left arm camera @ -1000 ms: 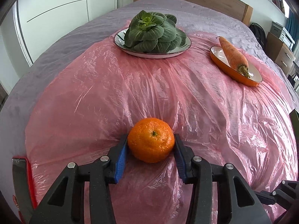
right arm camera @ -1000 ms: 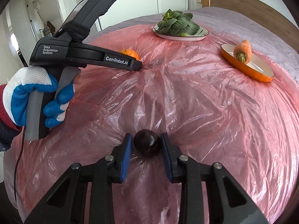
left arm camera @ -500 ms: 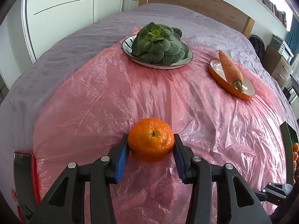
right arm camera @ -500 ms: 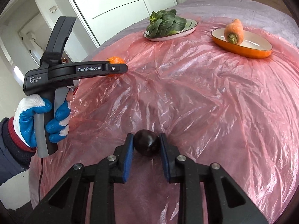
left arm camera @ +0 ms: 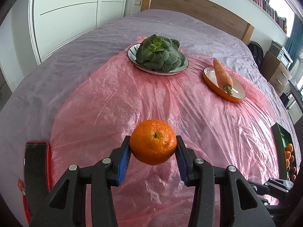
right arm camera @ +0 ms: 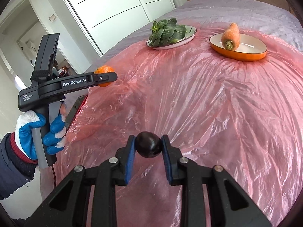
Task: Organize fruits
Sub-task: 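Lift the orange and plum and carry both over the green tray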
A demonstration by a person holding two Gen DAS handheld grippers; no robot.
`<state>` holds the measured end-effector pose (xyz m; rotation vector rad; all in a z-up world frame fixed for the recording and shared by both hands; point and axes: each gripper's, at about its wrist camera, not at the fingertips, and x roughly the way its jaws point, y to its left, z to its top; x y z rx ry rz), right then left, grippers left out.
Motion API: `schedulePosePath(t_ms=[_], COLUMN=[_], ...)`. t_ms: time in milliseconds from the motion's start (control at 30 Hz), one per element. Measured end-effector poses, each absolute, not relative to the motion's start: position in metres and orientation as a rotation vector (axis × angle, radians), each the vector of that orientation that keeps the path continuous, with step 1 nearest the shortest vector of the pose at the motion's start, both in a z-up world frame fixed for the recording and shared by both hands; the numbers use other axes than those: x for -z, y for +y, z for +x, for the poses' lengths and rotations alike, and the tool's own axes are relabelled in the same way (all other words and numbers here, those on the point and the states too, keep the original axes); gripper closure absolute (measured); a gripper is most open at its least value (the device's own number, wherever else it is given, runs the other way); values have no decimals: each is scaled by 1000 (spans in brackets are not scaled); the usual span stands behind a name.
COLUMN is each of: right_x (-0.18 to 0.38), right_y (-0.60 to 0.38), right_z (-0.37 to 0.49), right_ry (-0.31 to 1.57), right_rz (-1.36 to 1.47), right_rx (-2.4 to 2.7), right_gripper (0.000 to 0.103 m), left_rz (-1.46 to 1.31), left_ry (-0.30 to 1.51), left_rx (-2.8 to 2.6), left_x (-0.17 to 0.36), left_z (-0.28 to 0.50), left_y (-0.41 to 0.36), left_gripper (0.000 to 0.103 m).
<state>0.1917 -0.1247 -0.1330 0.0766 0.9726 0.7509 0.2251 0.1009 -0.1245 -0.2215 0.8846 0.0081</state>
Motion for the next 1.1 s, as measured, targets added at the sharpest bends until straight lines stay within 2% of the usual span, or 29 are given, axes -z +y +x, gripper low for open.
schedulePosePath(t_ms=[700, 1100], right_x=[117, 96], right_y=[-171, -231], right_z=[71, 12], right_ry=[1022, 970], right_rz=[119, 160], right_rx=[-698, -623], right_gripper=[56, 56], left_rz=[-165, -78], left_ry=[878, 879], left_rx=[79, 172], left_x=[87, 63], left_z=[113, 64], left_y=[53, -18], left_gripper=[64, 64])
